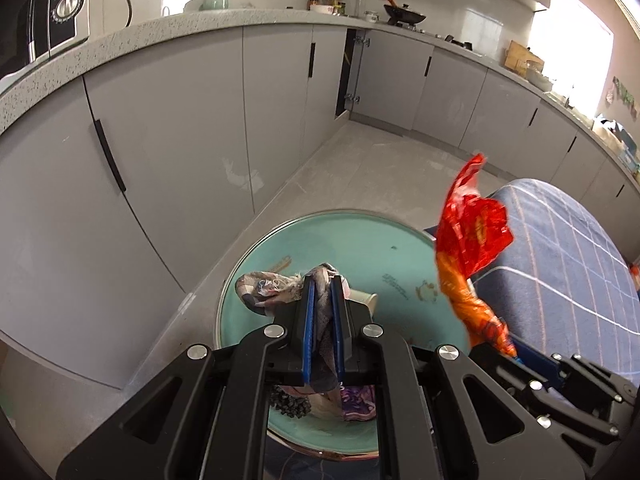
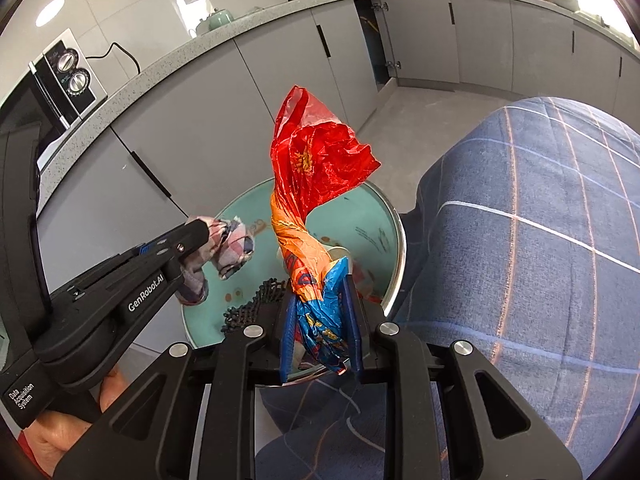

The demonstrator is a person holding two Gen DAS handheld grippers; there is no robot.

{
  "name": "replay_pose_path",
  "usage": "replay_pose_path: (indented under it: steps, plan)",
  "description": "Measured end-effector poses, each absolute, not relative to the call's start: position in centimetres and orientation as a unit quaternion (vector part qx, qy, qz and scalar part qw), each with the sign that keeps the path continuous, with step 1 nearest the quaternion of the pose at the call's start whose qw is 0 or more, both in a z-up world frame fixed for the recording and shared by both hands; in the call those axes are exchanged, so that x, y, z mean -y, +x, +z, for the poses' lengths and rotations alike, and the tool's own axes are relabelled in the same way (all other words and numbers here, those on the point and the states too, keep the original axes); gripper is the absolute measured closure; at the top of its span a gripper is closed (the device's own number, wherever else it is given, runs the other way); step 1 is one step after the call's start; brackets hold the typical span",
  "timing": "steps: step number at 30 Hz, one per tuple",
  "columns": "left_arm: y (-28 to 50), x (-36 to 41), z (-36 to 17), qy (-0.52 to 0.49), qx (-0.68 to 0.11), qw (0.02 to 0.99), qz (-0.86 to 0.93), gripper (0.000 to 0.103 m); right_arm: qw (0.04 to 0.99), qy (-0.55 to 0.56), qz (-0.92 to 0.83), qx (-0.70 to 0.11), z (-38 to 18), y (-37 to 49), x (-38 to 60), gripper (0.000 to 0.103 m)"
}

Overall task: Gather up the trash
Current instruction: 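Lower both items into the bin and open both tools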

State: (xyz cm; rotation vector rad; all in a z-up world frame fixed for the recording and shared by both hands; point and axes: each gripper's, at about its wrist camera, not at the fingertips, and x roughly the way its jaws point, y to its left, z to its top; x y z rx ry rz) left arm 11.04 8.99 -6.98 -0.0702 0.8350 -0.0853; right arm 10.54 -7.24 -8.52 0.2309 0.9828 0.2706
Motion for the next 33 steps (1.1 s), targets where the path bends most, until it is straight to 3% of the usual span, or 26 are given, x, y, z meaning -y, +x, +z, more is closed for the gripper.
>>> replay_pose_path:
  steps: [17,20,33]
  plan:
    - [11.6,-9.1,-8.5,-0.026,-0.425,0.904,-0.034,0.094,0.851,0.107,0.141,-0.494,-10.6,12.1,6.0,0.077]
    - [11.6,-9.1,-8.5,-0.025,-0.426,0.904,-0.034,0.094,0.853,0.116,0.152,-0.486,-10.2,11.8,6.3,0.068]
    - [11.1,-8.0,-9.1,-0.015,-0.432,0.901,-0.041,0.094,0.884,0.126,0.107,-0.437,-7.8,10.0,8.8,0.068]
